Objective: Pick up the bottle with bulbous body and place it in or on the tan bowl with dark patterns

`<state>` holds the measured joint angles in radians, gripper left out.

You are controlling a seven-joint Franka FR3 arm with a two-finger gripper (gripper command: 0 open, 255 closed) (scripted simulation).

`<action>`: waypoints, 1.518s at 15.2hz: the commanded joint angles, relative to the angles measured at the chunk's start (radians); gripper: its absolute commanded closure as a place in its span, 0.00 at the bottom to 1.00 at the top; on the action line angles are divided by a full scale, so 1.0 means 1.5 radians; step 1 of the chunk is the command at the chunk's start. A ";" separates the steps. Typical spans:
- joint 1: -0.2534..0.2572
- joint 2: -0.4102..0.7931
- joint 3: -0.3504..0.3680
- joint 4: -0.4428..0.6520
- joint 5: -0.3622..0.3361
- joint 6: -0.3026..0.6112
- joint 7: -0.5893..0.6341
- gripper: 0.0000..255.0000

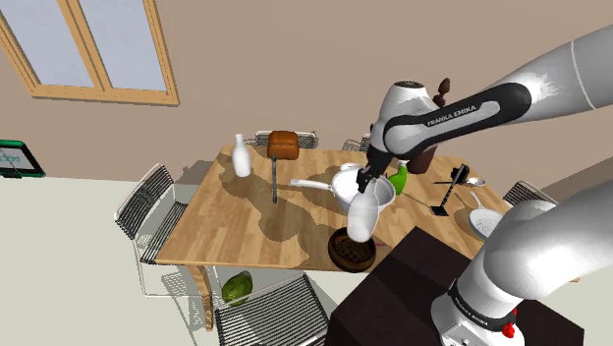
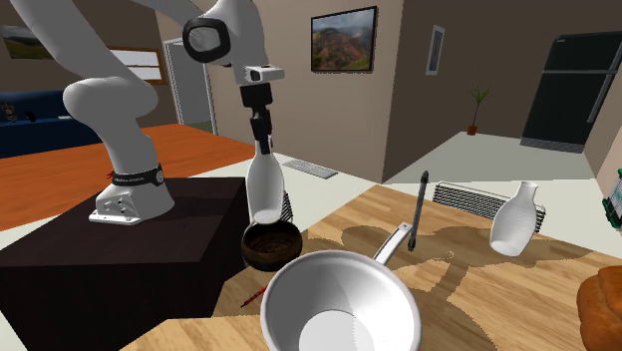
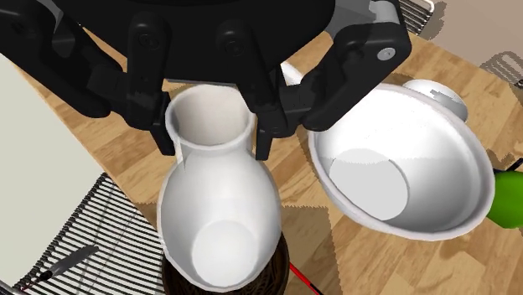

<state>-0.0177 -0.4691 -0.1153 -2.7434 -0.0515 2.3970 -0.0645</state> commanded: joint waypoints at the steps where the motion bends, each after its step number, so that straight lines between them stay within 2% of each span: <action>1: 0.001 0.015 -0.002 -0.007 0.000 0.023 -0.001 1.00; 12: 0.006 0.108 -0.010 -0.045 0.006 0.154 -0.008 1.00; 20: 0.006 0.108 -0.010 -0.045 0.006 0.154 -0.008 1.00; 21: 0.006 0.108 -0.010 -0.045 0.006 0.154 -0.008 0.00; 23: 0.006 0.108 -0.010 -0.045 0.006 0.153 -0.008 0.00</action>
<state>-0.0087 -0.3072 -0.1300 -2.8108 -0.0419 2.6272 -0.0765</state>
